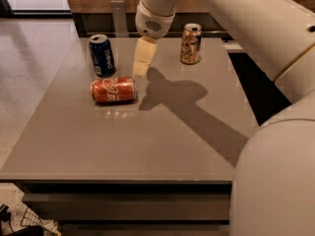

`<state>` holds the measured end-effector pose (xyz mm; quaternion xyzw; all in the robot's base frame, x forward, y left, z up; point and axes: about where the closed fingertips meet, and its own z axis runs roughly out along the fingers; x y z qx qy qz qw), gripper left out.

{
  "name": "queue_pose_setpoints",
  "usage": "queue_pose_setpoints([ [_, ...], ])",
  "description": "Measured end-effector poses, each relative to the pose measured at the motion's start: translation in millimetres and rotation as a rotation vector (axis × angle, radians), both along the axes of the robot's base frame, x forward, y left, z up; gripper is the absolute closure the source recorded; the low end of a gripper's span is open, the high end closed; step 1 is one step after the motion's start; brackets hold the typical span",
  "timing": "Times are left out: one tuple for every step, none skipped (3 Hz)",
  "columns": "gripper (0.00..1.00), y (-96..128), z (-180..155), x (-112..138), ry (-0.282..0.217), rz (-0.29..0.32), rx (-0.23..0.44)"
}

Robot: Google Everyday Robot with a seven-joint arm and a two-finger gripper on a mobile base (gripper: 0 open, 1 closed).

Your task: Place coke can upright

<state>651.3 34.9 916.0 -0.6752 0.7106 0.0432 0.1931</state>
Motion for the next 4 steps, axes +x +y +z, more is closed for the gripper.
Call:
queue_pose_setpoints([
  [0.00, 31, -15, -2, 0.031, 0.025, -0.017],
  [0.00, 51, -29, -11, 0.052, 0.033, -0.065],
  [0.00, 72, -44, -20, 0.072, 0.056, -0.103],
  [0.00, 77, -60, -28, 0.107, 0.062, -0.133],
])
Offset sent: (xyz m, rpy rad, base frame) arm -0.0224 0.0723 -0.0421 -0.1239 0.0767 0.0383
